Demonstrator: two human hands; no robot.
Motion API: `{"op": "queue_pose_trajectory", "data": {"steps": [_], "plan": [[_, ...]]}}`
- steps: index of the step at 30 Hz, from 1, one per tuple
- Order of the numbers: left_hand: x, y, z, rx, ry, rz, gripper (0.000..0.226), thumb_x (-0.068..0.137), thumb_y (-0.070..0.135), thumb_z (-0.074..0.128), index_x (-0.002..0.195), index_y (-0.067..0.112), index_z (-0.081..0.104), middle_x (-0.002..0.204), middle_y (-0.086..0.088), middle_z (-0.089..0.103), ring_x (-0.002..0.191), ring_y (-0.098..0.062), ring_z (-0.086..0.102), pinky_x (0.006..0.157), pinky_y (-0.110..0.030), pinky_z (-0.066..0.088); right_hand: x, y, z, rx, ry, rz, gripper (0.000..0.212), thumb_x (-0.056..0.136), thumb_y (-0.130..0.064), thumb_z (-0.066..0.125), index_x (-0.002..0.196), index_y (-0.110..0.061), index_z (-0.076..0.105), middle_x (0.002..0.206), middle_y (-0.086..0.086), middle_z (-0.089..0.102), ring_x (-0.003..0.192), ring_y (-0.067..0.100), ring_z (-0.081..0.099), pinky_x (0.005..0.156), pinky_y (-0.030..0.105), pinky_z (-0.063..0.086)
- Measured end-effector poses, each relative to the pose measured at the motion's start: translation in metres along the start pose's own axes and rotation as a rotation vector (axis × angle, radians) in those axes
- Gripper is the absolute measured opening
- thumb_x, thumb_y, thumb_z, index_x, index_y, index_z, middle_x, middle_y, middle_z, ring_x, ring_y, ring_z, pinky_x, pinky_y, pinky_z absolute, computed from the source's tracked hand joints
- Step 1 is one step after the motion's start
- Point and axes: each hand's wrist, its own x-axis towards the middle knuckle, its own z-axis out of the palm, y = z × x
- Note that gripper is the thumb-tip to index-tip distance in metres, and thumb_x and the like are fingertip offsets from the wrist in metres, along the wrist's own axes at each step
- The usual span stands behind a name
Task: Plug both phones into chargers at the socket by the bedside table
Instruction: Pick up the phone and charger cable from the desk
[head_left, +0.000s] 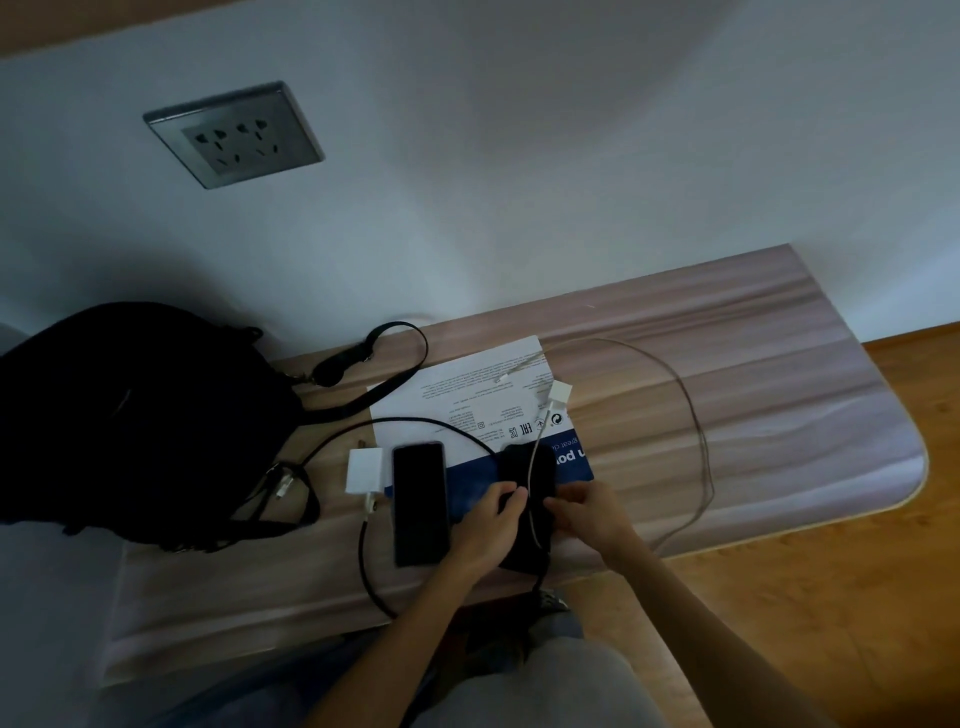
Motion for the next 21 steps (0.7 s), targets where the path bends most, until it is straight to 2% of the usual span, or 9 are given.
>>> {"op": "queue_pose_trajectory", "data": {"steps": [2,6,8,11,13,15,16,19,21], "plan": [[-0.001,0.003,-0.001,0.01,-0.006,0.03,0.044,0.105,0.046,0.04,0.138,0.021,0.054,0.13,-0.003,0.061,0.119,-0.02,0.058,0.104,-0.038,0.044,0.001,-0.002,-0.002,0.006,0.006,-0.011,0.01,0.09,-0.008,0.069,0.082,-0.009,0.074,0.092,0.021,0.076,0.092,0.039,0.072,0.089,0.056,0.056],[-0.001,0.013,-0.003,-0.05,0.068,0.1,0.031,0.107,0.039,0.036,0.115,0.02,0.06,0.113,-0.002,0.064,0.106,-0.018,0.059,0.096,-0.037,0.045,0.0,-0.01,-0.006,0.052,0.124,-0.041,0.022,0.084,-0.013,0.068,0.078,0.009,0.068,0.084,0.03,0.071,0.087,0.049,0.069,0.08,0.061,0.055],[-0.001,0.019,-0.006,-0.077,0.122,0.13,0.024,0.108,0.037,0.037,0.107,0.025,0.057,0.105,0.004,0.061,0.1,-0.013,0.058,0.094,-0.035,0.044,-0.002,-0.015,-0.01,0.095,0.182,-0.055,0.027,0.083,-0.016,0.068,0.079,0.01,0.065,0.081,0.03,0.07,0.086,0.049,0.069,0.077,0.064,0.055],[-0.001,0.029,-0.011,-0.144,0.137,0.175,0.019,0.106,0.039,0.043,0.109,0.03,0.059,0.103,0.011,0.064,0.097,-0.005,0.06,0.086,-0.026,0.047,-0.008,-0.025,-0.018,0.14,0.211,-0.101,0.03,0.083,-0.014,0.069,0.082,0.015,0.063,0.081,0.031,0.07,0.086,0.05,0.069,0.076,0.066,0.055],[-0.002,0.035,-0.013,-0.169,0.119,0.204,0.019,0.103,0.042,0.049,0.113,0.032,0.061,0.108,0.015,0.066,0.104,-0.003,0.061,0.08,-0.016,0.044,-0.015,-0.035,-0.022,0.159,0.227,-0.142,0.02,0.083,-0.011,0.071,0.086,0.008,0.066,0.087,0.028,0.073,0.083,0.041,0.073,0.074,0.059,0.059],[-0.001,0.041,-0.014,-0.159,0.1,0.236,0.03,0.101,0.044,0.053,0.125,0.027,0.061,0.118,0.01,0.066,0.112,-0.006,0.06,0.08,-0.01,0.042,-0.021,-0.044,-0.025,0.185,0.243,-0.199,0.01,0.083,-0.008,0.071,0.087,0.0,0.066,0.089,0.024,0.073,0.08,0.033,0.074,0.071,0.052,0.063],[-0.001,0.044,-0.015,-0.161,0.087,0.245,0.038,0.099,0.045,0.056,0.131,0.025,0.058,0.126,0.007,0.064,0.116,-0.007,0.059,0.085,-0.011,0.043,-0.024,-0.049,-0.027,0.186,0.252,-0.236,0.008,0.083,-0.008,0.071,0.086,-0.003,0.066,0.086,0.021,0.073,0.079,0.032,0.074,0.07,0.052,0.062],[-0.001,0.052,-0.019,-0.207,0.028,0.24,0.06,0.093,0.053,0.062,0.144,0.025,0.047,0.136,0.009,0.051,0.128,-0.012,0.052,0.102,-0.027,0.045,-0.031,-0.062,-0.031,0.177,0.215,-0.323,0.01,0.08,-0.013,0.074,0.081,-0.005,0.068,0.08,0.016,0.074,0.076,0.034,0.074,0.069,0.057,0.06],[-0.002,0.056,-0.023,-0.249,0.018,0.243,0.078,0.081,0.062,0.068,0.146,0.027,0.044,0.139,0.007,0.05,0.129,-0.013,0.053,0.108,-0.036,0.047,-0.034,-0.066,-0.031,0.162,0.181,-0.368,0.014,0.08,-0.016,0.076,0.08,-0.005,0.068,0.079,0.018,0.072,0.078,0.037,0.072,0.072,0.059,0.059]]}}
